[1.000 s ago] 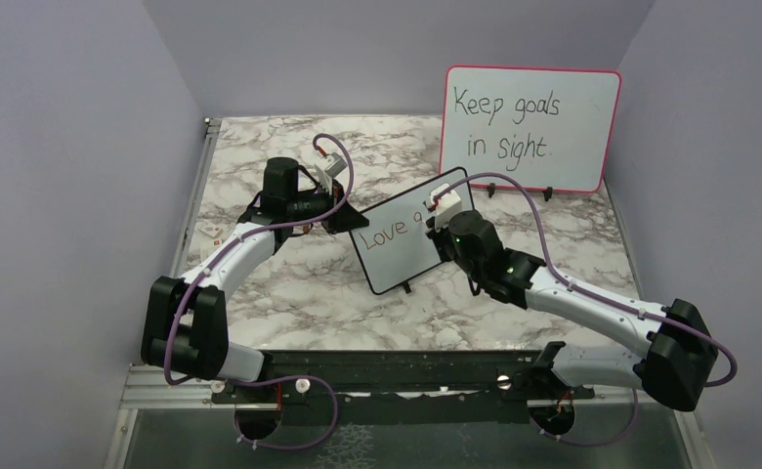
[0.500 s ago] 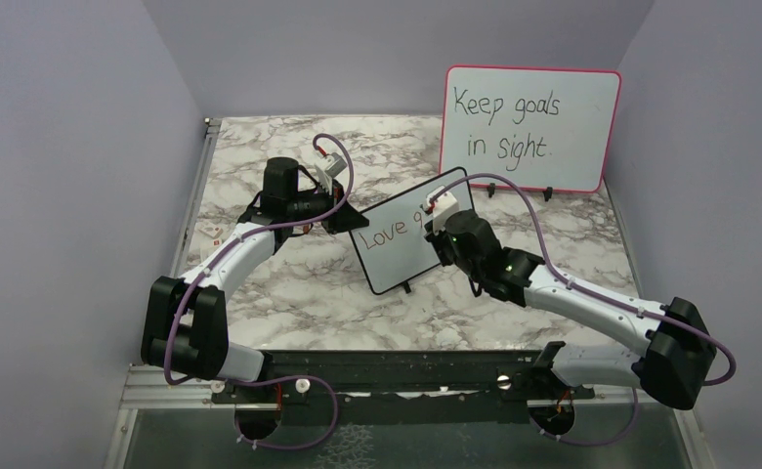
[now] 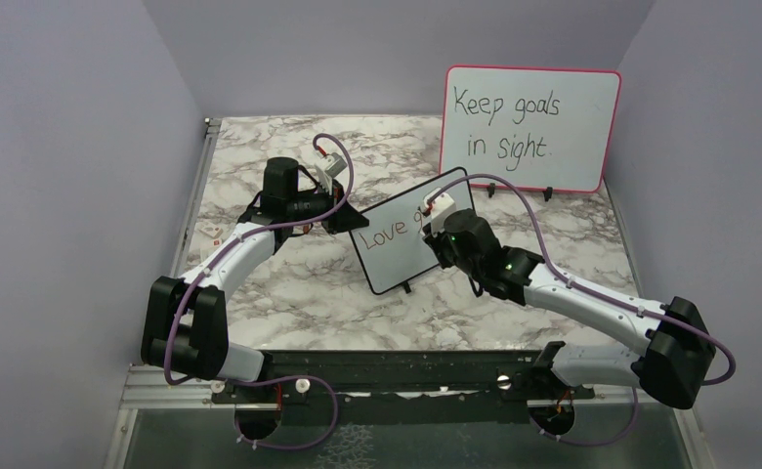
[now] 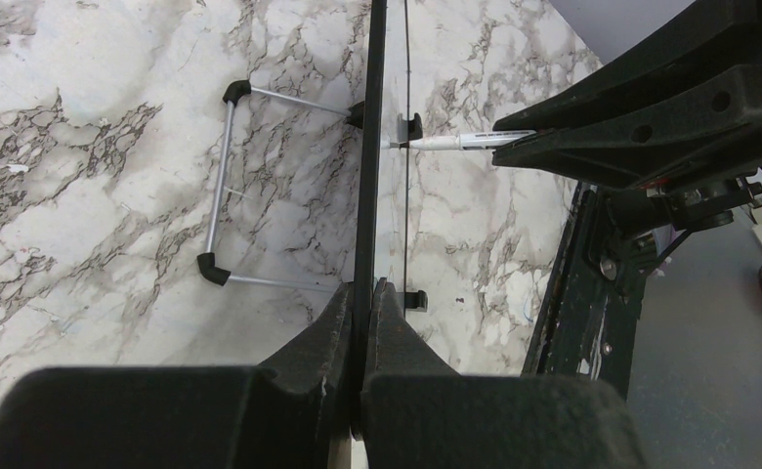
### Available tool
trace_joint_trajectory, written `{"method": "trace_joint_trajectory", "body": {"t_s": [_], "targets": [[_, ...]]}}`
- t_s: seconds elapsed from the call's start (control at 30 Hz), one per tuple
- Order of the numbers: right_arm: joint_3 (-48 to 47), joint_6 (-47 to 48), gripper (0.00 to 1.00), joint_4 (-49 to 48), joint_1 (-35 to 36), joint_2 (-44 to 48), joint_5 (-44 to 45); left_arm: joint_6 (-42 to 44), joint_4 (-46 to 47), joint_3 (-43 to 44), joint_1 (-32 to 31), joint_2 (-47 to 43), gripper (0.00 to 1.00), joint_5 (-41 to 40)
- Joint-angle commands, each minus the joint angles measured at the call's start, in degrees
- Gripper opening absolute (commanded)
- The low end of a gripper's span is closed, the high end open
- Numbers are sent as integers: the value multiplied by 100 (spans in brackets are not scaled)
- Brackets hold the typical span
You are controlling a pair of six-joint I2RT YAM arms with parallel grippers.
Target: Write a sentence on the whiteboard
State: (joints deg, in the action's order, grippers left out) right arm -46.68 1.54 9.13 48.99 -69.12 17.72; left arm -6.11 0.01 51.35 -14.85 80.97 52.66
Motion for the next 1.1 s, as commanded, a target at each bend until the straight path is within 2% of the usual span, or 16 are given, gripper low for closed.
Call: {"method": "trace_joint_trajectory", "body": {"t_s": [0.0,0.33,0.57,0.8,1.07], "targets": [[-139,-54,1,-36,-31,-25,-251,585,-651,-134,-62,297,0,-898],[17,-278,0,-600,-31,-7,-117,585,-660,-143,-62,272,0,-907],[30,-297,0,-552,-36,218,-52,585,-678,-134,-62,279,0,-917],[146,-227,0,-572,-68,536,394,585,-684,-125,-62,270,0,-932],[245,-221,1,-868,-152,437,457,585,-685,-126,-62,271,0,-925]]}}
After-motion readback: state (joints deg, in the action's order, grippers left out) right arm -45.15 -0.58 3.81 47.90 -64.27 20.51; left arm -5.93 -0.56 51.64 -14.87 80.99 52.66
